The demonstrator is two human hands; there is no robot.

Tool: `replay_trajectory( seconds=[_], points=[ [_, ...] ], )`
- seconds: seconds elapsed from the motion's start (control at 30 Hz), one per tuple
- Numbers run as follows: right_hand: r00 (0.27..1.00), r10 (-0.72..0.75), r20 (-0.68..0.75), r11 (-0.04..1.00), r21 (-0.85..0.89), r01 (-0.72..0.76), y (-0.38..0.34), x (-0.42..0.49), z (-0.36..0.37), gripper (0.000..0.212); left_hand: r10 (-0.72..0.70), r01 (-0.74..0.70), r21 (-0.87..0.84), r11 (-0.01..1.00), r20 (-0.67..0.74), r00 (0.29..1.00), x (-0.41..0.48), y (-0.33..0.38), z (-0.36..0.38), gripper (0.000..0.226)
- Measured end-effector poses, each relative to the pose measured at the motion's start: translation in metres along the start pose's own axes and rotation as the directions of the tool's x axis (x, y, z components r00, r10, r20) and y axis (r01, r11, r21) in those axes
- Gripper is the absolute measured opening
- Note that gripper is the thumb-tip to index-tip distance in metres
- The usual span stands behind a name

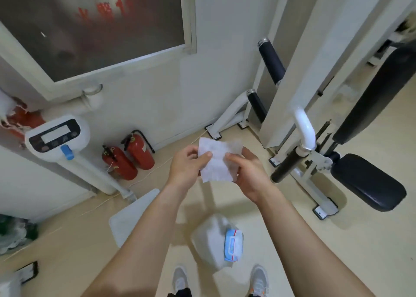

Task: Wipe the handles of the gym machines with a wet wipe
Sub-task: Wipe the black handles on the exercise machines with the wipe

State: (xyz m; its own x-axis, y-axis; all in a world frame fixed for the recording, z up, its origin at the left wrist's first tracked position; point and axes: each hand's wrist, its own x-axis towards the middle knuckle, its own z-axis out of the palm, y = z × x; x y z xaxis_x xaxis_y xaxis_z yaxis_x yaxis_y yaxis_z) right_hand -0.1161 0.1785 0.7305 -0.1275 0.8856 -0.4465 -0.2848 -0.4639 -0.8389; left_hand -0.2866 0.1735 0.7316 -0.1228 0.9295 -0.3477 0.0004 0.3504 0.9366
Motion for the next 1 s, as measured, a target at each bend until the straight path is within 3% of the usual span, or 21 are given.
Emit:
replay_trajectory(
  seconds=[0.17,0.27,0.33,0.4,0.47,0.5,0.6,0.67,0.77,0.83,0.9,1.0],
  points=[
    [0.991,-0.081,-0.110,0.984,0.152,0.098,-0.018,0.003,0.014,0.044,0.140,-0.155,0.108,0.982,0.136,0.981,0.030,0.060,-0.025,0.022],
    [0.984,-0.125,-0.128,0.967,0.204,0.150,-0.032,0.002,0.015,0.031,0.296,-0.338,0.237,0.911,0.196,0.935,0.057,0.099,-0.011,0.030],
    [0.981,-0.155,-0.112,0.961,0.211,0.176,-0.042,0.002,0.017,0.015,0.424,-0.501,0.374,0.780,0.273,0.864,0.078,0.129,0.004,0.032],
    [0.979,-0.183,-0.095,0.958,0.209,0.199,-0.053,0.005,0.023,0.026,0.472,-0.594,0.527,0.608,0.361,0.804,0.095,0.165,0.023,0.020],
    [0.974,-0.196,-0.115,0.954,0.207,0.217,-0.066,0.011,0.031,0.014,0.513,-0.648,0.631,0.427,0.422,0.748,0.109,0.197,0.041,0.017],
    [0.969,-0.201,-0.146,0.947,0.224,0.230,-0.074,0.016,0.034,0.008,0.529,-0.671,0.644,0.368,0.449,0.720,0.117,0.211,0.049,0.013],
    [0.939,-0.215,-0.269,0.914,0.282,0.291,-0.095,0.029,0.044,0.018,0.546,-0.744,0.629,0.227,0.550,0.632,0.134,0.241,0.074,0.009],
    [0.913,-0.216,-0.346,0.886,0.323,0.332,-0.108,0.035,0.051,0.015,0.550,-0.767,0.637,0.080,0.613,0.567,0.145,0.254,0.092,0.014],
    [0.867,-0.138,-0.479,0.913,0.278,0.299,-0.120,0.036,0.067,0.016,0.541,-0.787,0.583,-0.201,0.736,0.407,0.157,0.266,0.121,0.012],
    [0.836,-0.131,-0.532,0.934,0.216,0.284,-0.123,0.029,0.076,0.020,0.470,-0.807,0.484,-0.337,0.830,0.301,0.168,0.269,0.138,0.014],
    [0.730,-0.233,-0.643,0.926,0.084,0.369,-0.120,0.018,0.084,0.019,0.412,-0.831,0.398,-0.390,0.882,0.229,0.175,0.269,0.148,0.015],
    [0.385,-0.489,-0.782,0.822,-0.266,0.503,-0.113,0.004,0.084,0.023,0.444,-0.885,0.319,-0.341,0.884,0.148,0.182,0.263,0.158,0.011]
  ],
)
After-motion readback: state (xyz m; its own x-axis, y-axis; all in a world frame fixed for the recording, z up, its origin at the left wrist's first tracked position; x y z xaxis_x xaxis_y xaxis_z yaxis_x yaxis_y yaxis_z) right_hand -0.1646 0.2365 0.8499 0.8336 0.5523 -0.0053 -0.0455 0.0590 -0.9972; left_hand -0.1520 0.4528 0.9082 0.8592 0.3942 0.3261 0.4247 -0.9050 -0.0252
